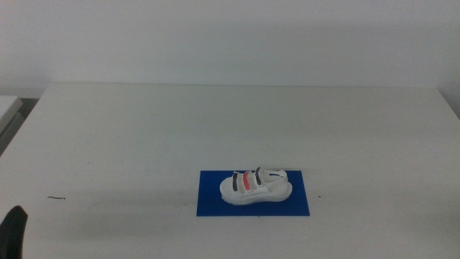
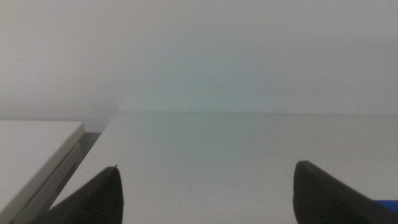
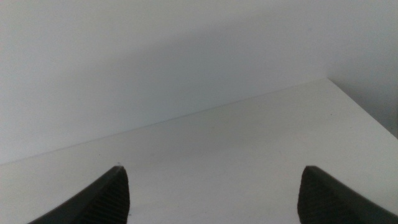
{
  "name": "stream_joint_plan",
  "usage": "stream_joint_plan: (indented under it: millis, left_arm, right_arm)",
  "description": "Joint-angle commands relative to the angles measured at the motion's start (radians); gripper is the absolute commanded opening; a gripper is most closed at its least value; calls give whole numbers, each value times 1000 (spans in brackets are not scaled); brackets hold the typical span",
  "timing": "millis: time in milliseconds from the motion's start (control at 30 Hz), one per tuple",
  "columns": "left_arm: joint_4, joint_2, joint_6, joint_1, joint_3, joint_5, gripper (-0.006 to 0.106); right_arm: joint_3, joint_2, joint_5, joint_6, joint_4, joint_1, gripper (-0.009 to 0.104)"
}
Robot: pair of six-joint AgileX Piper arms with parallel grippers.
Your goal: Use one arm to grab the shoe from the table and place it on the mat.
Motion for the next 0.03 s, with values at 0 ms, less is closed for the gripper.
stream_joint_plan:
  millis: [0]
  left_arm:
    - [-2, -4, -1, 0, 0, 0, 94]
  right_arm:
    - [2, -5, -8, -6, -6, 2, 79]
